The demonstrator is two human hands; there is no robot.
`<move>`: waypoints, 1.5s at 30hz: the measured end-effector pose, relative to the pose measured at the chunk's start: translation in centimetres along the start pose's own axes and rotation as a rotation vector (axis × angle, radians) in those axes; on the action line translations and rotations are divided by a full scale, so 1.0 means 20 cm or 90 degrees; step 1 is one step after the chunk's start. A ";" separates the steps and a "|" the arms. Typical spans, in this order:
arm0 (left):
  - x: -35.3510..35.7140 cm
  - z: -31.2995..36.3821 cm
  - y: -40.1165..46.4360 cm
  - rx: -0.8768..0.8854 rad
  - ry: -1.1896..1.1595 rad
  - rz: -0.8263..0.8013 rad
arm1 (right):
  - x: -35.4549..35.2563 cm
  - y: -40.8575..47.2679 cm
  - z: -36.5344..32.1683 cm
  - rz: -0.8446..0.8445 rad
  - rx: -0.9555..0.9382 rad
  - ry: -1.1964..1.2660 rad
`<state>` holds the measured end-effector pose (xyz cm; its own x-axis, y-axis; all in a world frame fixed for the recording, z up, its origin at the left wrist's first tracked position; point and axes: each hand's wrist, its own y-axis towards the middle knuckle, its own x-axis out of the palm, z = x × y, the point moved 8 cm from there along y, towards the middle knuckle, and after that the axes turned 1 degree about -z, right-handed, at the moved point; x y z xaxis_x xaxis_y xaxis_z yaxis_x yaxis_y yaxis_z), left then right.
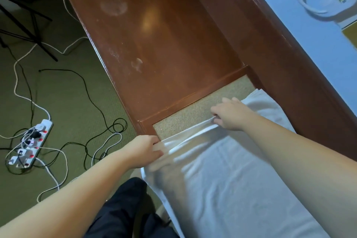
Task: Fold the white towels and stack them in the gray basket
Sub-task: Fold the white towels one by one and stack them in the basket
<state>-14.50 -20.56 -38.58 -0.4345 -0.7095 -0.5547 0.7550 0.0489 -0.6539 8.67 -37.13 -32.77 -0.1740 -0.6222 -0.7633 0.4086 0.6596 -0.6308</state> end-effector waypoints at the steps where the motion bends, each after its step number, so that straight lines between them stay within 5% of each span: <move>1: 0.00 -0.03 -0.01 -0.003 -0.001 -0.004 | 0.01 0.00 0.02 -0.023 -0.002 -0.026; 7: 0.05 -0.16 -0.08 -0.010 -0.013 -0.004 | 0.03 -0.02 0.19 -0.007 0.173 -0.034; 13: 0.11 -0.28 -0.09 -0.091 -0.148 0.040 | 0.12 -0.18 0.20 0.242 0.422 0.357; 17: 0.12 -0.38 -0.13 -0.146 -0.231 0.073 | 0.29 -0.18 -0.02 0.131 0.364 0.359; 23: 0.22 -0.40 -0.17 -0.153 -0.560 -0.096 | 0.33 -0.18 -0.06 0.141 0.395 0.394; 31: 0.24 -0.58 -0.22 -0.172 -0.318 -0.135 | 0.37 -0.14 -0.09 0.069 0.379 0.414; 36: 0.32 -0.63 -0.31 -0.239 -0.711 -0.152 | 0.39 -0.14 -0.08 0.053 0.380 0.419; 45: 0.41 -0.54 -0.41 -0.404 -0.963 -0.128 | 0.40 -0.17 -0.10 0.034 0.365 0.434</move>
<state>-29.49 -19.25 -43.32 0.6345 -0.7196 0.2822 0.2756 -0.1305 -0.9524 4.05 -43.45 -37.07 -0.5618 -0.0904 -0.8223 0.7850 0.2553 -0.5644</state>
